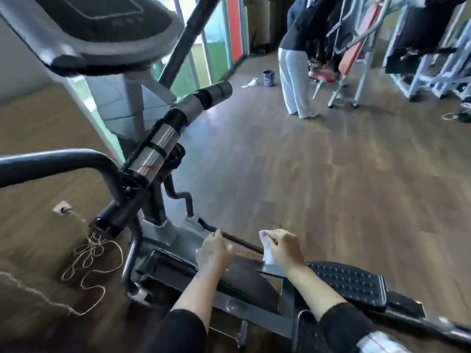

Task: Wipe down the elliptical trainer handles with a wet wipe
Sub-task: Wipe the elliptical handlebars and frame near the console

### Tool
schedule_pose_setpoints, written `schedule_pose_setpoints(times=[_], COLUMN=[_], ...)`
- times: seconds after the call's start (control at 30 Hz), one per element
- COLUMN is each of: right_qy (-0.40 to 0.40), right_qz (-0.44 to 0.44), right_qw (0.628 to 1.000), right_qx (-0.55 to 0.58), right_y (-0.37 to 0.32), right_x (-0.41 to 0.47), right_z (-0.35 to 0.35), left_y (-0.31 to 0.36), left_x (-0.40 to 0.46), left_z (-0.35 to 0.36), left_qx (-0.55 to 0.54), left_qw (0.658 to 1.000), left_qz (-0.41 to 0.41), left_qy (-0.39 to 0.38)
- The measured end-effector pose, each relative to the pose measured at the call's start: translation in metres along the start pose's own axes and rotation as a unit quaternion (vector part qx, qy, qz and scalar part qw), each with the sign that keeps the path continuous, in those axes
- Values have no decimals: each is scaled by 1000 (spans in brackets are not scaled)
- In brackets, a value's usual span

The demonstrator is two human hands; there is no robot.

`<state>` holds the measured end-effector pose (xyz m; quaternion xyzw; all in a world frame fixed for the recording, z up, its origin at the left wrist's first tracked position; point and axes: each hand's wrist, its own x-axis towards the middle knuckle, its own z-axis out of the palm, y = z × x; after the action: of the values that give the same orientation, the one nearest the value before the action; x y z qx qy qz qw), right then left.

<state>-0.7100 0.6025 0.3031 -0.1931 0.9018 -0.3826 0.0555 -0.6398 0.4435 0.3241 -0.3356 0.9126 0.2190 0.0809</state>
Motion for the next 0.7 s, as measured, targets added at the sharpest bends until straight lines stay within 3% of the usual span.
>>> schedule_pose_setpoints(times=[0.2, 0.37, 0.57, 0.7], right_qy=[-17, -27, 16, 22], right_qz=[-139, -206, -253, -258], right_qw=[989, 975, 951, 936], right_qx=[55, 81, 176, 240], right_y=[-19, -37, -63, -88], right_x=[42, 64, 83, 90], right_z=[-21, -34, -52, -64], left_y=[30, 63, 104, 125], left_x=[-17, -39, -63, -77], left_z=[-31, -60, -115, -161], left_qx=[-22, 9, 60, 116], left_qw=[988, 978, 954, 919], left_qz=[-61, -68, -11, 19], left_qy=[140, 198, 294, 375])
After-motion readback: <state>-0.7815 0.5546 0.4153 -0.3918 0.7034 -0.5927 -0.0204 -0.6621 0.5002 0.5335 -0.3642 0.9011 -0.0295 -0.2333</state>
